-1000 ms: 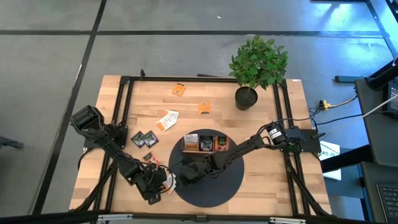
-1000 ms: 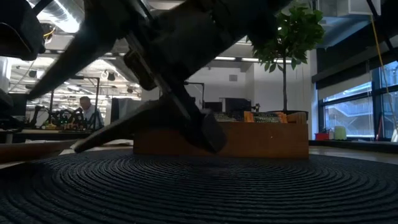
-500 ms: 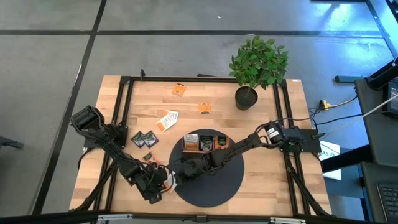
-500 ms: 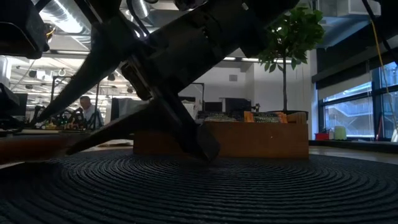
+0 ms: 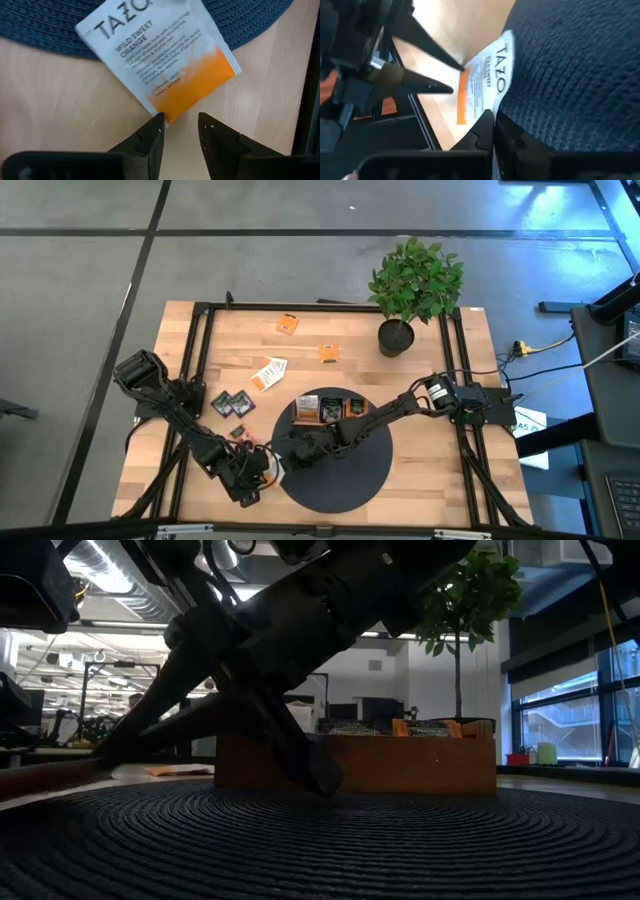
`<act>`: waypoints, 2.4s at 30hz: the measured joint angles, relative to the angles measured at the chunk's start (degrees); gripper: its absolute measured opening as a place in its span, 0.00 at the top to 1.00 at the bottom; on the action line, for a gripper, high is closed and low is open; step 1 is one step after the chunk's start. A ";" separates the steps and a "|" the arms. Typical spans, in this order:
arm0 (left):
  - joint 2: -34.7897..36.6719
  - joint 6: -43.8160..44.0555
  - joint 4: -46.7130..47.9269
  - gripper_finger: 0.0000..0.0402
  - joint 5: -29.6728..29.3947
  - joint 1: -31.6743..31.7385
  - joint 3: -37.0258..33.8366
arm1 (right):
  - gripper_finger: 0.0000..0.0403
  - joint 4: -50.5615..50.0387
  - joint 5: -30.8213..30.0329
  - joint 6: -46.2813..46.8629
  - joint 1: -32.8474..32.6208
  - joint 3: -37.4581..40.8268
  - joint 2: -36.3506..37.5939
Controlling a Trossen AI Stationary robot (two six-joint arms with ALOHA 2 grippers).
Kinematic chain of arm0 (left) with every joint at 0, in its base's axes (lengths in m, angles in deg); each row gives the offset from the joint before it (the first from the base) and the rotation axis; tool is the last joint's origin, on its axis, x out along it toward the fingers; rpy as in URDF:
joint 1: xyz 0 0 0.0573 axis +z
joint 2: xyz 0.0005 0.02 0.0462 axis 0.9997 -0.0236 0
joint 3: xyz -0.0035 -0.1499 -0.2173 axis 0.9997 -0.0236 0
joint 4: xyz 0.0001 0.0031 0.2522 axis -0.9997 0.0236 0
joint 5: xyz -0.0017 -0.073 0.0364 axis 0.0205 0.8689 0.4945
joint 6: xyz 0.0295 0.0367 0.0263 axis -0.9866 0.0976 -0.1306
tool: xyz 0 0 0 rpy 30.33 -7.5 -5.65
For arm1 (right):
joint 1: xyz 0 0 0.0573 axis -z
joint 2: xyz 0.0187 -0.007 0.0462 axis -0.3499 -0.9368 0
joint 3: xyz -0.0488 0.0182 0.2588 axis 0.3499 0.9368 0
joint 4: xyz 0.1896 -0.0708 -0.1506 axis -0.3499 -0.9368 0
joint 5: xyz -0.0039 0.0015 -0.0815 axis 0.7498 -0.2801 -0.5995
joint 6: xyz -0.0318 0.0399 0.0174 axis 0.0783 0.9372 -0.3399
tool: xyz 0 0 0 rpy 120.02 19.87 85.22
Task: Pick & Place Tea
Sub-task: Put the white tea bag into the left section of the wooden organizer
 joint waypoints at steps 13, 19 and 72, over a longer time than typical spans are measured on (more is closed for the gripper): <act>15.17 -7.28 2.16 0.71 -2.95 -0.31 0.01 | 0.99 -9.73 2.54 -22.02 5.12 -1.64 11.28; 19.77 -7.91 4.89 0.71 -7.31 0.45 0.01 | 0.99 -32.74 -4.64 -37.76 7.37 -1.73 24.41; 21.12 -8.23 3.58 0.71 -22.45 5.57 0.10 | 0.84 -16.90 -6.51 -66.85 14.51 20.65 28.37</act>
